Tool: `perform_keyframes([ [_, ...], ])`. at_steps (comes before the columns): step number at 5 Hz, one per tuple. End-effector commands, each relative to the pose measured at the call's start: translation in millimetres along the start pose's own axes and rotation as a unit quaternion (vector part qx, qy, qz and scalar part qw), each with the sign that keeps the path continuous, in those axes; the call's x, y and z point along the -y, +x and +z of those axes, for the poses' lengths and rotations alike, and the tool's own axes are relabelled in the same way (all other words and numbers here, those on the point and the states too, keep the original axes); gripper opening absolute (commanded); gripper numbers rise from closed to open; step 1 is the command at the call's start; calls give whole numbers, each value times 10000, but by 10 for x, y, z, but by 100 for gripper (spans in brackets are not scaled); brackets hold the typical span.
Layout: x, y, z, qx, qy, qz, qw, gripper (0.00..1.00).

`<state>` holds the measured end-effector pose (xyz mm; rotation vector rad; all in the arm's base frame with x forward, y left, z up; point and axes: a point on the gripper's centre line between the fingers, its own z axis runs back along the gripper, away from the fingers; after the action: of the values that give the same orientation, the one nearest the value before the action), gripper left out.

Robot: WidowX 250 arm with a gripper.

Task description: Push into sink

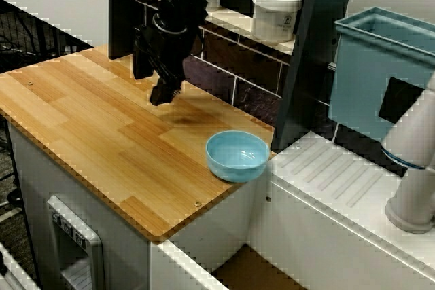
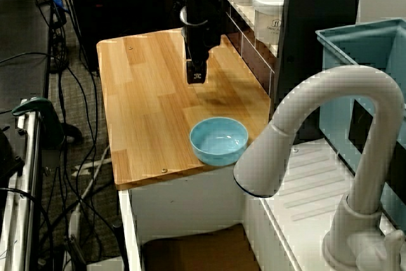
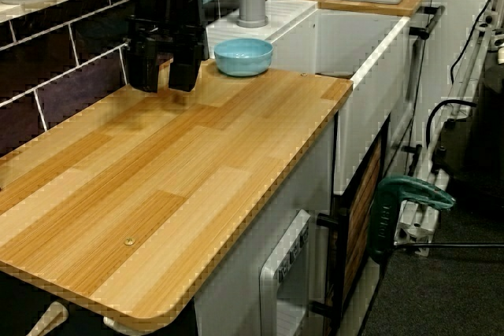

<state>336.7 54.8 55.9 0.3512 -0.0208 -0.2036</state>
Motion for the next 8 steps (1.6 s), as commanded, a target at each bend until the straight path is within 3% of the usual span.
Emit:
perform_keyframes([
  [1,240,144,191,221,-100,-136,9996,100],
  [4,574,270,169,519,-9,-215,9984,100],
  [8,758,307,289,727,-119,-540,9958,100],
])
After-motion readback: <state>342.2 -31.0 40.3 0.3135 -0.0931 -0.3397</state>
